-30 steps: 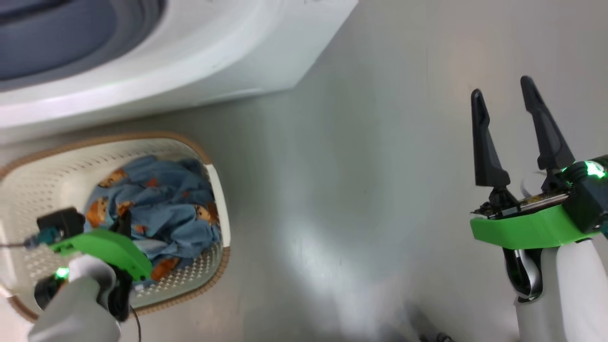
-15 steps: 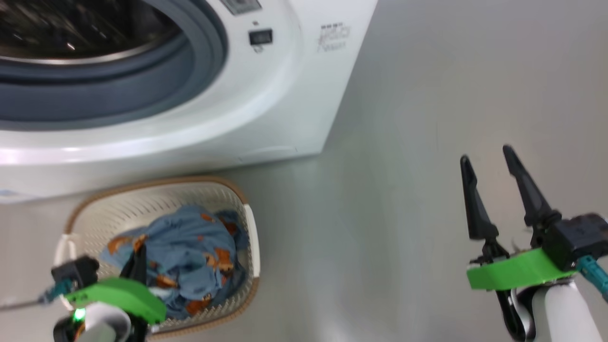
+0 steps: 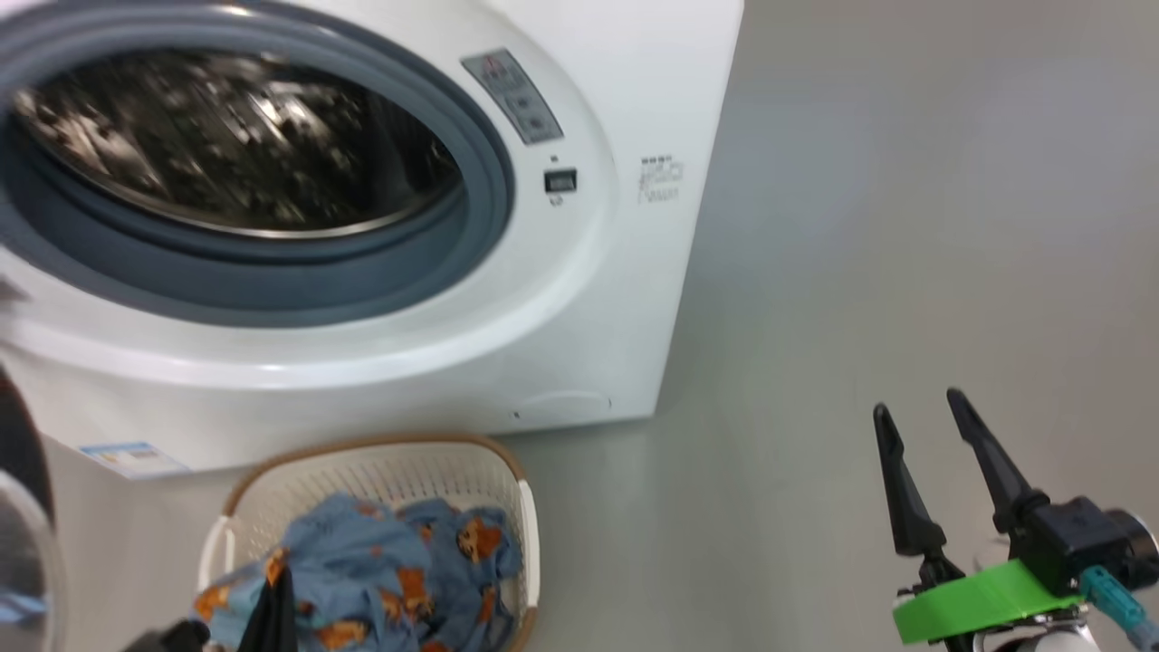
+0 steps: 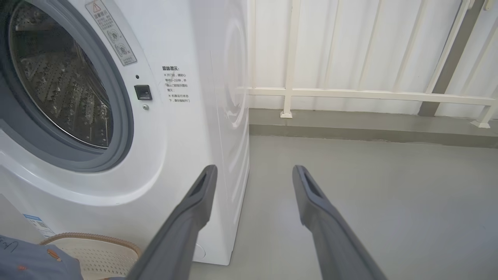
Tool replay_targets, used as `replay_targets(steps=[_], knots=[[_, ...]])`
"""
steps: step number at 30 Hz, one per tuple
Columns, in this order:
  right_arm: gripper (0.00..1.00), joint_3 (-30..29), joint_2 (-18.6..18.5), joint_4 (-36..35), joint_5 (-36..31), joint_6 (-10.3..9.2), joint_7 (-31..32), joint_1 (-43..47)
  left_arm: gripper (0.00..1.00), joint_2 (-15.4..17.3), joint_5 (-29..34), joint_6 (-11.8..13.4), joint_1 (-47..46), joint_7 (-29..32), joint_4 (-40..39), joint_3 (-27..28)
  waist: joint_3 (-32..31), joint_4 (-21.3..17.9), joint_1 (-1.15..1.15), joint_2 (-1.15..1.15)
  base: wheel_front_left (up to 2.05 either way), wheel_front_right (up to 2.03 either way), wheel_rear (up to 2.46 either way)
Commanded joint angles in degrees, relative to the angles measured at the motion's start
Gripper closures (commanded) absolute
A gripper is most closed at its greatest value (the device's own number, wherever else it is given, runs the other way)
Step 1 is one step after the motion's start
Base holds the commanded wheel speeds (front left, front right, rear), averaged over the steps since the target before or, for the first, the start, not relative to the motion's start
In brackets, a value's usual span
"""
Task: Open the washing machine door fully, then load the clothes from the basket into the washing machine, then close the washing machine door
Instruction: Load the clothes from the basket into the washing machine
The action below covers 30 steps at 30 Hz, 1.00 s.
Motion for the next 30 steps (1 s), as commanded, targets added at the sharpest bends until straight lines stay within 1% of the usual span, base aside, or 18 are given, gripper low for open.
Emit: replay_targets(steps=[1, 3, 5, 10, 13, 22, 30], knots=[[0.00, 0.95, -0.19, -1.13, 0.03, 0.09, -0.27, 0.42, 1.00, 0.61, 1.10, 0.57, 0.83, -0.69, -1.92, 2.42, -4.57, 1.85, 0.00, 0.00, 0.00, 0.00, 0.00], [0.00, 0.74, -0.19, -0.88, 0.09, 0.09, -0.27, 1.76, 1.00, -0.68, 3.57, 0.75, 4.36, -0.69, -5.53, 4.09, -6.58, 2.15, 0.00, 0.00, 0.00, 0.00, 0.00], [0.00, 0.65, -0.19, -0.75, 0.08, 0.09, -0.27, 2.71, 1.00, -1.30, 5.04, 0.77, 6.40, -0.69, -7.42, 4.83, -7.94, 2.35, 0.00, 0.00, 0.00, 0.00, 0.00], [0.00, 0.21, -0.19, -0.48, -0.10, 0.09, -0.27, 5.33, 1.00, -2.40, 8.17, 1.33, 10.46, -0.70, -11.92, 6.30, -11.33, 3.00, 0.00, 0.00, 0.00, 0.00, 0.00], [0.00, -0.18, -0.19, -0.40, -0.08, 0.09, -0.27, 6.60, 1.00, -2.81, 9.05, 1.61, 12.28, -0.70, -14.00, 6.71, -12.86, 3.34, 0.00, 0.00, 0.00, 0.00, 0.00], [0.00, -0.56, -0.19, 0.47, -0.37, 0.09, -0.27, 8.66, 1.00, -3.28, 11.89, 2.37, 14.83, -0.70, -18.80, 7.16, -15.43, 4.02, 0.00, 0.00, 0.00, 0.00, 0.00], [0.00, -1.01, -0.19, 2.56, -1.02, 0.09, -0.27, 10.43, 1.00, -3.39, 12.80, 2.79, 16.05, -0.70, -21.01, 6.53, -16.97, 4.58, 0.00, 0.00, 0.00, 0.00, 0.00]])
